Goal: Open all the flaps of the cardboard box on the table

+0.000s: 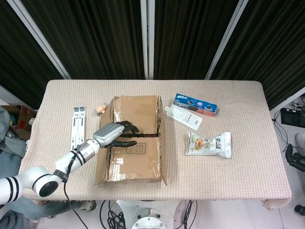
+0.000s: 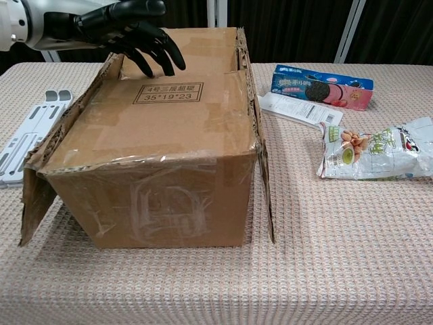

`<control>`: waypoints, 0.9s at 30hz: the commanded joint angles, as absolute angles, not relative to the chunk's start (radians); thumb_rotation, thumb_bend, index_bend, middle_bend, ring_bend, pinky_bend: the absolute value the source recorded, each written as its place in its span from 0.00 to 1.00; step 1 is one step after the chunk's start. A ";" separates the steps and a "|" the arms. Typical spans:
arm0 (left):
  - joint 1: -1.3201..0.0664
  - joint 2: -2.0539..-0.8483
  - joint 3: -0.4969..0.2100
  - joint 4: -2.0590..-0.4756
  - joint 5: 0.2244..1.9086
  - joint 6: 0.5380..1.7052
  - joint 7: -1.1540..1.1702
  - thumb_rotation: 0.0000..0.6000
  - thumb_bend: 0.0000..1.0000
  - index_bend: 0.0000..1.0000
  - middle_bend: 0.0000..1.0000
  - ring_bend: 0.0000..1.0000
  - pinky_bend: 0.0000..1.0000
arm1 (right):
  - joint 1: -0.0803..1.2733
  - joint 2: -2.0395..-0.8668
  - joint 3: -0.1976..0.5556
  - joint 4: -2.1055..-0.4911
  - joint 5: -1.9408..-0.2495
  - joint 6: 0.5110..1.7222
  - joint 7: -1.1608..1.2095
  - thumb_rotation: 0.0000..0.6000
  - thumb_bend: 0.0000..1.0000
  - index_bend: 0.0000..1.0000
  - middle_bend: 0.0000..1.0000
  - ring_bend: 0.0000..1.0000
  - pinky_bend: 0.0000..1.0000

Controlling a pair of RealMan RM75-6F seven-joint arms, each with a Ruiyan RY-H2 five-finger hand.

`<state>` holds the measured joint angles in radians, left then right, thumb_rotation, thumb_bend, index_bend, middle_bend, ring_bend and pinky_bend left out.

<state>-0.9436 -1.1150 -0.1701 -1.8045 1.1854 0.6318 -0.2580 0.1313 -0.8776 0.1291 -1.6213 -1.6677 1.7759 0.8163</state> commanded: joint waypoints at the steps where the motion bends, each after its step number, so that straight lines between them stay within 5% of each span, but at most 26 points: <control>1: -0.949 -1.105 -0.174 -1.814 1.182 0.619 -0.258 0.00 0.00 0.24 0.33 0.11 0.18 | 0.136 -0.884 0.132 -1.617 -1.664 1.768 0.822 1.00 0.50 0.00 0.01 0.00 0.00; 9: -0.937 -1.063 -0.202 -1.865 1.242 0.583 -0.362 0.00 0.00 0.26 0.44 0.11 0.18 | 0.143 -0.899 0.134 -1.614 -1.657 1.747 0.820 1.00 0.51 0.00 0.01 0.00 0.00; 27: -0.886 -0.876 -0.285 -2.011 1.387 0.646 -0.570 0.00 0.00 0.21 0.48 0.12 0.18 | 0.135 -0.900 0.141 -1.612 -1.653 1.752 0.833 1.00 0.51 0.00 0.01 0.00 0.00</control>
<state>-0.8961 -0.9004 -0.2746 -1.9888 1.3726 0.6346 -0.5471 0.1349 -0.9002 0.1408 -1.6121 -1.6530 1.7520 0.8329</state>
